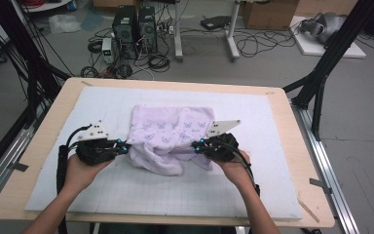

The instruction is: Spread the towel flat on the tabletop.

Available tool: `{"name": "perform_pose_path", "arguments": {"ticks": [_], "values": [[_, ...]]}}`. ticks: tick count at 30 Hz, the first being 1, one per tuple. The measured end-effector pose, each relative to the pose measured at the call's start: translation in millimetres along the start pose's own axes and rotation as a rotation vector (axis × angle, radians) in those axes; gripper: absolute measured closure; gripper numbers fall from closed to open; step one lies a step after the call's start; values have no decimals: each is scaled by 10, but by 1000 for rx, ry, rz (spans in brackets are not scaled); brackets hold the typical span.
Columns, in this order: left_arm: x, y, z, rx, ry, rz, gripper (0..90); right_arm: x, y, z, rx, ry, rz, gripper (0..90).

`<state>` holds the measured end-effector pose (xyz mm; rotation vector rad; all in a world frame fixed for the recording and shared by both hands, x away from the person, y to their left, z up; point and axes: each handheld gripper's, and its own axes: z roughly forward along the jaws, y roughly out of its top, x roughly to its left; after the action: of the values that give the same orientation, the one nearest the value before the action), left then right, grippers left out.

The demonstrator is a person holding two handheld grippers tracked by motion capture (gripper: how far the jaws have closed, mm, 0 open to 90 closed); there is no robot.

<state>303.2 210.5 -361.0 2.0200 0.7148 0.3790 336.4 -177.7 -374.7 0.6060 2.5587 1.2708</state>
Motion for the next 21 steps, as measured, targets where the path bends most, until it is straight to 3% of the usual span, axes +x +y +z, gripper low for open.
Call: {"name": "perform_pose_path", "arguments": {"ticks": [4,9,13,18,21], "values": [[51,51,-117,-24,16,-5,854,-3,-12,-104,1,-8,-13,885],[144,91,-194,-38,38,-21,854,-73,-59,-267,-24,-22,16,885],[217,39,51,21,48,-40,853,-222,-123,-231,12,-60,41,885],[391,-69,488,120,64,-90,848,-426,-196,-9,72,-97,88,876],[470,-99,494,119,55,-127,797,-467,-216,24,68,-108,112,784]]}}
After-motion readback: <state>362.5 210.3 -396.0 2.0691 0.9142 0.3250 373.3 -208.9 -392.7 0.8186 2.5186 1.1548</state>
